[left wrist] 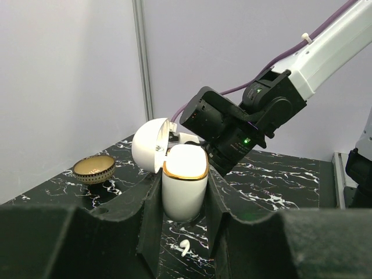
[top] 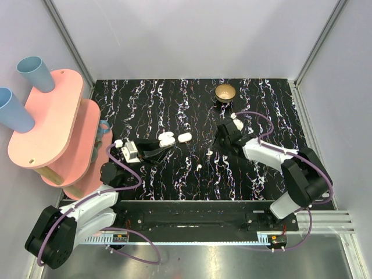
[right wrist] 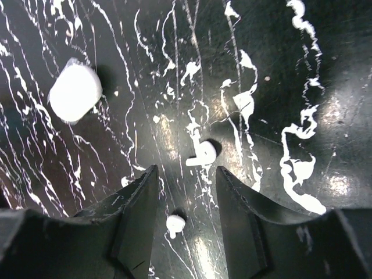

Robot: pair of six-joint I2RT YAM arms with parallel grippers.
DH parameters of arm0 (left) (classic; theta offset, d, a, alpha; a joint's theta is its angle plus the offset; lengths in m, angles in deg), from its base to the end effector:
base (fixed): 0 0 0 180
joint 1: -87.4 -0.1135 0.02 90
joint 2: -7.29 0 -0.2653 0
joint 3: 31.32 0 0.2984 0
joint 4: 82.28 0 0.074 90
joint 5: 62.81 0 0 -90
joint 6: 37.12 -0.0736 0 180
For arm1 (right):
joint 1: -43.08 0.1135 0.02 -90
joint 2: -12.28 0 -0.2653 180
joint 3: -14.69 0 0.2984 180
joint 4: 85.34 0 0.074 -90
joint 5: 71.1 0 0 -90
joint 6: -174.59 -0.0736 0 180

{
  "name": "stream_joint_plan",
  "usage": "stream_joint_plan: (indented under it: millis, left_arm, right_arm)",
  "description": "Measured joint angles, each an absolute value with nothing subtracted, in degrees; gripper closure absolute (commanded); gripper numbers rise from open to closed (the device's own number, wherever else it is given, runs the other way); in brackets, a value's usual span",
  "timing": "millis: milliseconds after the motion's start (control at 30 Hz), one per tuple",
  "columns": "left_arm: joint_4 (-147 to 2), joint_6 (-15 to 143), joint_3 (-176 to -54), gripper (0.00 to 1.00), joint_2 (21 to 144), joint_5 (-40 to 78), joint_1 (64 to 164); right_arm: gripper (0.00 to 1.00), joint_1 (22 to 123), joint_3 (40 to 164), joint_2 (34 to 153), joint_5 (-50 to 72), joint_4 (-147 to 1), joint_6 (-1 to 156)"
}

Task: Insert the wireless bluetooth earbuds into the charging case
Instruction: Pick up the right earbud from the center of the board.

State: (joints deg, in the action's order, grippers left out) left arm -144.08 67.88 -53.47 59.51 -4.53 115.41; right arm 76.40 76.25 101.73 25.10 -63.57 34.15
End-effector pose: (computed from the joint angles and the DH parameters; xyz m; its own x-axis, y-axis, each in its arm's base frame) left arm 0.1866 -0.1431 0.2455 0.2429 -0.3786 -0.8931 0.8874 0.4586 0.0470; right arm 0.3189 0.2002 0.1270 -0.7816 0.4034 -0.4757 0.1804 0.8763 0.4466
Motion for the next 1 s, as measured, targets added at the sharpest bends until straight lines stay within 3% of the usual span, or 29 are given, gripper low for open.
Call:
stream_joint_plan:
  millis: [167, 333, 567, 1000]
  left_arm:
    - [-144.10, 67.86, -53.34, 1.00, 59.51, -4.51, 115.35]
    - [-144.15, 67.77, -53.14, 1.00, 59.93, -4.42, 115.13]
    - [-144.10, 67.69, -52.75, 1.00, 60.65, -4.07, 115.02]
    - [-144.08, 67.23, -51.72, 1.00, 59.21, -3.42, 114.67]
  right_arm:
    - [0.38, 76.84, 77.10, 101.97, 30.52, -61.42, 29.24]
    - [0.34, 79.13, 86.02, 105.32, 38.19, -51.13, 22.68]
    - [0.35, 80.23, 101.43, 114.47, 40.90, -36.83, 15.38]
    - [0.41, 81.69, 101.69, 116.73, 40.86, -28.84, 5.56]
